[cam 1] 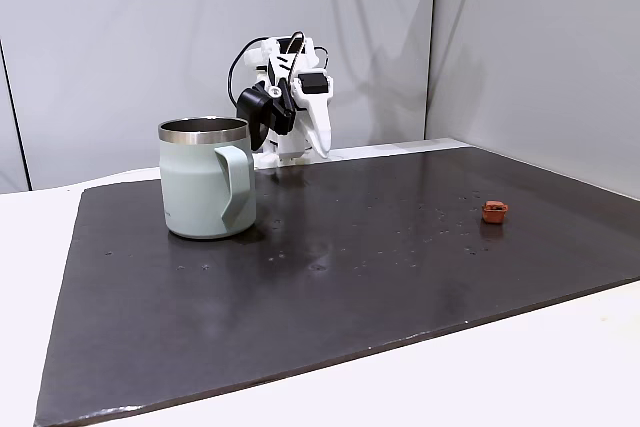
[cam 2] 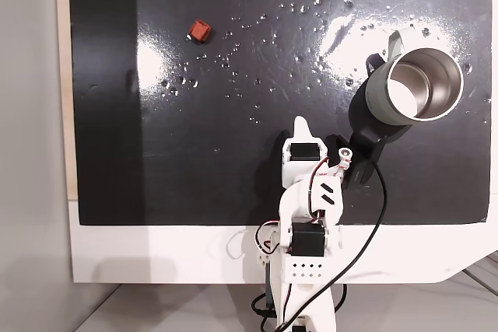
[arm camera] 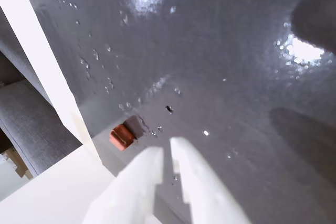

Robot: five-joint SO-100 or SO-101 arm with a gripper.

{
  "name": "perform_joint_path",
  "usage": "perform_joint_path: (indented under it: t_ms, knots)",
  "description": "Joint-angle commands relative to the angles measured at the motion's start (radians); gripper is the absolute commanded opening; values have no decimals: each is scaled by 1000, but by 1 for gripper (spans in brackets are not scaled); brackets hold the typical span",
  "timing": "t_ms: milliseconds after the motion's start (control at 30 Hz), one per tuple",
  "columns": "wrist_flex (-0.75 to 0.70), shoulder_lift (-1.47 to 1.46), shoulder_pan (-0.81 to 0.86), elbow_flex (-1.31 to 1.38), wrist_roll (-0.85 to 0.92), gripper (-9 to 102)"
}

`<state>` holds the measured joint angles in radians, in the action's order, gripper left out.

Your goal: Grasp a cube and put it in the cup.

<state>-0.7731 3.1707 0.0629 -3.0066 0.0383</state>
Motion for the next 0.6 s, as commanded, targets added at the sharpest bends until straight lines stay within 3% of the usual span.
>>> perform_joint_path:
  t_ms: [0, 167, 567]
  knots:
    - [26, 8, -14, 91, 34, 0]
    - [26, -72, -43, 192, 51, 0]
    - [48, -566, -107, 623, 8, 0]
